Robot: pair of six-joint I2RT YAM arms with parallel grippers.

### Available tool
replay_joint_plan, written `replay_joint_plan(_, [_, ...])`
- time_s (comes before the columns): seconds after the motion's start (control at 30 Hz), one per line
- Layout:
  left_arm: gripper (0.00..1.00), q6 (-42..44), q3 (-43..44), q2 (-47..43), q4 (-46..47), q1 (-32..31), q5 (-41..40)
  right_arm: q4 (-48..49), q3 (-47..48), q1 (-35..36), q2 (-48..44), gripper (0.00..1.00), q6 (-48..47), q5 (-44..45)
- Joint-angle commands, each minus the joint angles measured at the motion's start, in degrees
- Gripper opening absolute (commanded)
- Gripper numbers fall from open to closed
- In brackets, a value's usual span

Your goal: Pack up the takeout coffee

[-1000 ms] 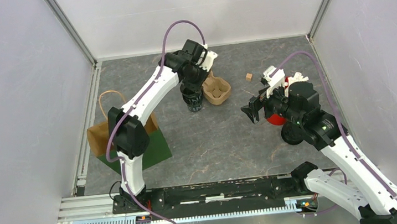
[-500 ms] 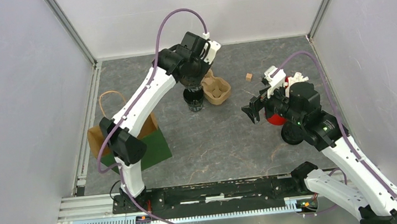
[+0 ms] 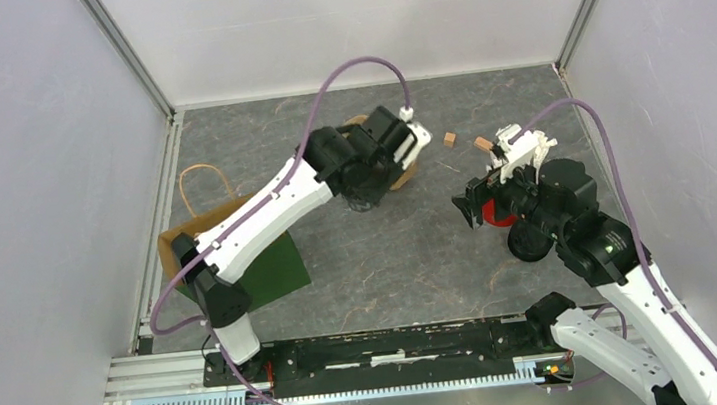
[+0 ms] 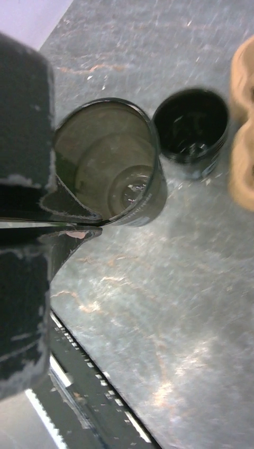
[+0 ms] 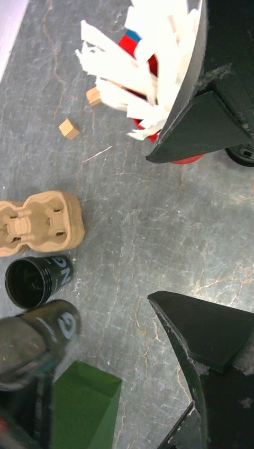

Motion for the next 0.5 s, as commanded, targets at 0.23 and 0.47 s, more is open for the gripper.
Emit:
replay_joint_plan(0.23, [0.02,-16.54,-28.03,-10.4,20.8,-9.52,0.34,-6.16,2.18,0.22,-5.94,0.98,5.52,11.97])
replay_joint_plan(0.47, [0.02,-19.5,-34.88,-9.28,28.09,-11.55,0.26,-6.29,1.94,0.22,-6.48,0.98,7.13,13.18])
